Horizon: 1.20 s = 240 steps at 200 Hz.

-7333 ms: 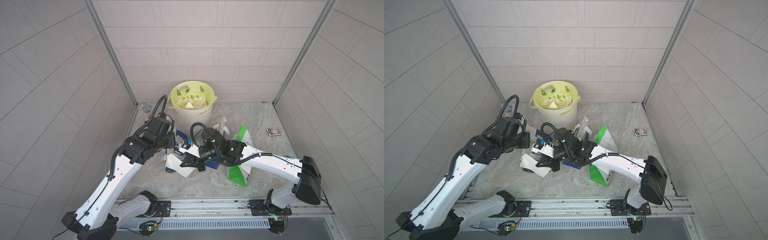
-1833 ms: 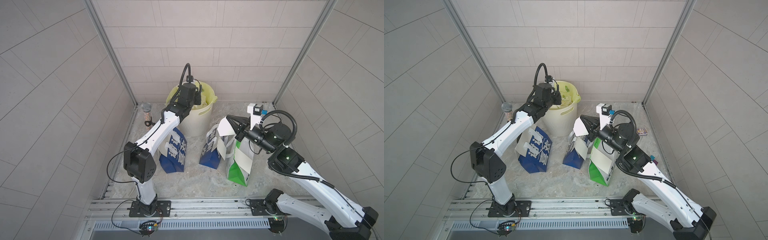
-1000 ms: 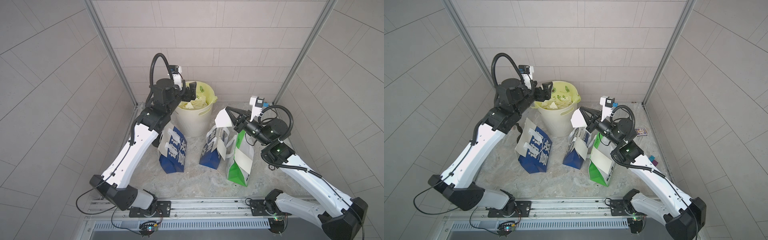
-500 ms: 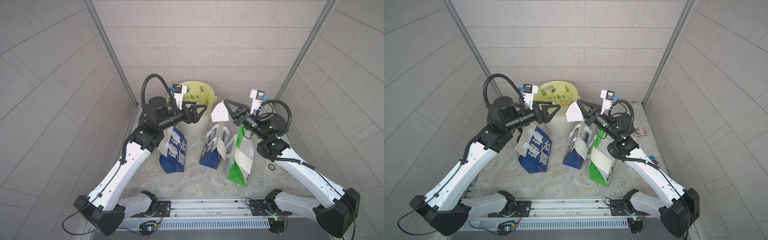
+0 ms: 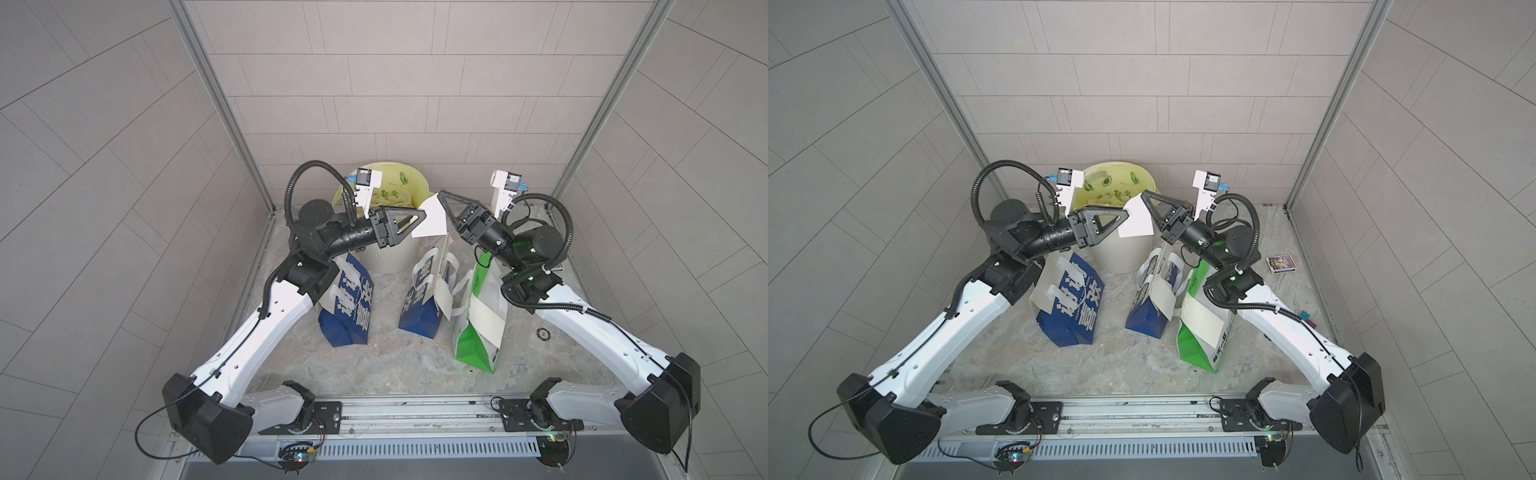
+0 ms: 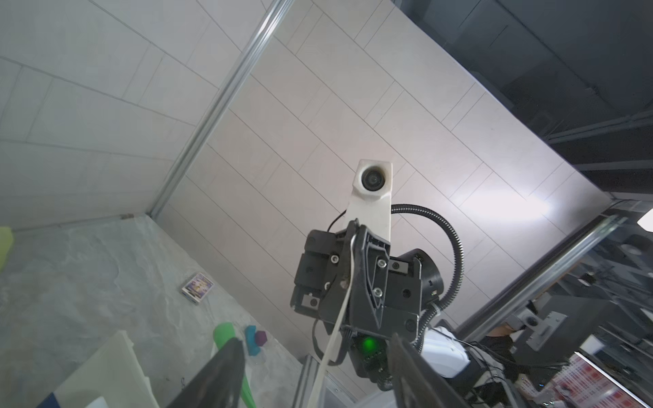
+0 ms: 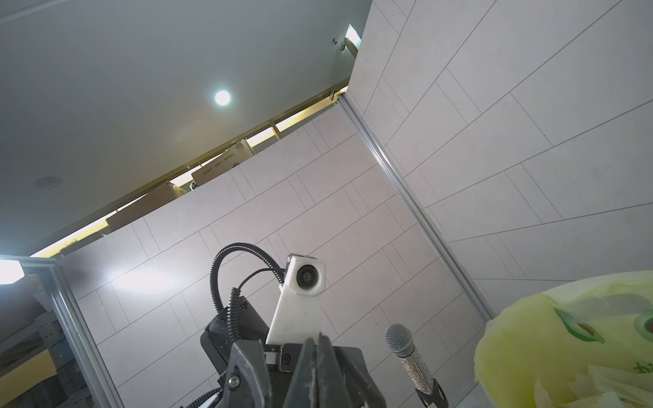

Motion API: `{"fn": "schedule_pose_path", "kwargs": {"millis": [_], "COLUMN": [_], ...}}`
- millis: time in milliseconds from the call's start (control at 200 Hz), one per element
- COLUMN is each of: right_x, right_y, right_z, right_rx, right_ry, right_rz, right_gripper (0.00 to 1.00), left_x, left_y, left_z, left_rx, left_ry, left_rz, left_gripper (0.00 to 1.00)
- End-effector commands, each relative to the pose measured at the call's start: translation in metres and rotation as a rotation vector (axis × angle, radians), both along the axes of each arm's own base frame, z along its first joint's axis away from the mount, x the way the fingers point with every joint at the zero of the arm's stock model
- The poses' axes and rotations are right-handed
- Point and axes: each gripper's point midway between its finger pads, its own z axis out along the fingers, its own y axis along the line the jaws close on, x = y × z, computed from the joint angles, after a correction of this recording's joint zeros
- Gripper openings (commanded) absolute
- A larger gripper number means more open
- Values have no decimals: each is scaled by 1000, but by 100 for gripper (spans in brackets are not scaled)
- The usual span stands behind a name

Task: Shred takeout receipts and throw away
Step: Shred the takeout receipt.

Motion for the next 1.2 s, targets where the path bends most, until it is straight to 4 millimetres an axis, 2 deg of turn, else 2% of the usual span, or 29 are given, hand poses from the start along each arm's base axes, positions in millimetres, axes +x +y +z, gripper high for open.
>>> {"fn": "schedule_pose_path", "kwargs": {"millis": [0,225,340,395,430,520,635,710,811,966,1086,1196], "right_x": [-16,-15,-15,-16,-16,-20,-32,-40,-47,-47,-58,-60], "right_y": [-1,3,6,6,6,6,6,6,3,-3,9,14], "right_z": [21,17,7,-2,-9,-36,-69,-86,-99,-103,-104,-106], "right_rx": [45,26,-34,-98,-157,-359,-571,-655,-707,-737,-730,-728], "right_ry": [-59,-55,-57,-72,-77,-87,-72,-44,5,57,74,106], "right_rz": [38,41,23,-3,-26,-79,-50,0,45,42,171,225], "right_gripper": [0,0,0,25,35,51,63,67,70,75,75,75], "left_x": [-12,-10,-9,-8,-7,-5,-6,-8,-15,-29,-37,-44], "left_y": [-2,-1,-1,-1,-2,0,3,3,1,-3,-8,-11], "left_z": [14,18,15,10,4,-15,-46,-60,-67,-72,-75,-74], "left_rx": [-49,-63,-53,-25,7,132,314,388,418,425,419,408], "left_ry": [-44,-51,-46,-43,-42,-64,-98,-122,-138,-156,-156,-158], "left_rz": [-49,-42,-34,-26,-17,14,25,3,-52,-128,-176,-214], "left_gripper": [50,0,0,0,0,0,0,0,0,0,0,0]}}
